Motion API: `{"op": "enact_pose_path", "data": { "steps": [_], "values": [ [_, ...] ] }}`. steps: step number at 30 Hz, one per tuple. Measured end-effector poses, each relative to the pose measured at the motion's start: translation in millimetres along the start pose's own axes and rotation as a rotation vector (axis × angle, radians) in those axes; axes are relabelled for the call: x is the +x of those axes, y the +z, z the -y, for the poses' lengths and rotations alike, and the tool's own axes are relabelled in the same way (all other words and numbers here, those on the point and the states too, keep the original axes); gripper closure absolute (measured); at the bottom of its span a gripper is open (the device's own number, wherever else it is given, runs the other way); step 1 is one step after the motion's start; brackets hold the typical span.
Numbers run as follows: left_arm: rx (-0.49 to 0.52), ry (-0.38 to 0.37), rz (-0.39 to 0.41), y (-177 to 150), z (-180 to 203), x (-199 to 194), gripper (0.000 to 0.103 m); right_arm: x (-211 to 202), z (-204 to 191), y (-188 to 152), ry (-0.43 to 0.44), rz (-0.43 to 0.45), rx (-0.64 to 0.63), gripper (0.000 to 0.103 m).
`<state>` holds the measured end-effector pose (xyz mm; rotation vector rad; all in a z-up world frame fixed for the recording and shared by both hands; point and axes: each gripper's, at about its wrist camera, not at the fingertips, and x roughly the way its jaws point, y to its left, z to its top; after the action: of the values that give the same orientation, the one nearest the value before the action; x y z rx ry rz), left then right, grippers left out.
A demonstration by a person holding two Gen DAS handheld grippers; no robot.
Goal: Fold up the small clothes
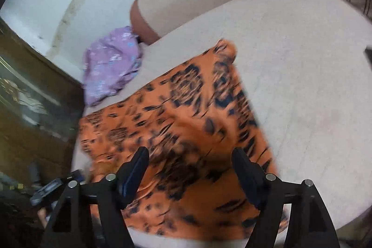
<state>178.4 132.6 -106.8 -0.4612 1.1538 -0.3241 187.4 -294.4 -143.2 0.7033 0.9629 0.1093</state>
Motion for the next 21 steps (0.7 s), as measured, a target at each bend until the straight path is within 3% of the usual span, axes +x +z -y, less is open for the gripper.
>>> {"op": "enact_pose_path", "data": {
  "steps": [2,6,10,15,16,17,21],
  "values": [
    [-0.051,-0.012,-0.007,4,-3,7,0.041,10,2,-5,0.098,-0.043,0.058,0.026],
    [-0.133,0.004,-0.03,27,-10,33,0.041,51,11,-1,0.159,-0.162,0.199,0.027],
    [-0.18,0.02,-0.013,46,-20,43,0.042,70,25,17,0.092,-0.127,0.249,0.035],
    [-0.2,-0.005,-0.02,39,-28,54,0.095,81,34,18,0.036,-0.117,0.246,0.066],
    [-0.188,0.003,-0.006,38,-26,52,0.096,81,34,19,0.025,-0.112,0.233,0.071],
    [-0.172,0.004,0.008,38,-22,49,0.098,80,30,21,0.015,-0.097,0.212,0.084],
    [-0.087,0.005,0.043,41,-2,18,0.1,59,21,35,-0.01,-0.04,0.152,0.092]
  ]
}}
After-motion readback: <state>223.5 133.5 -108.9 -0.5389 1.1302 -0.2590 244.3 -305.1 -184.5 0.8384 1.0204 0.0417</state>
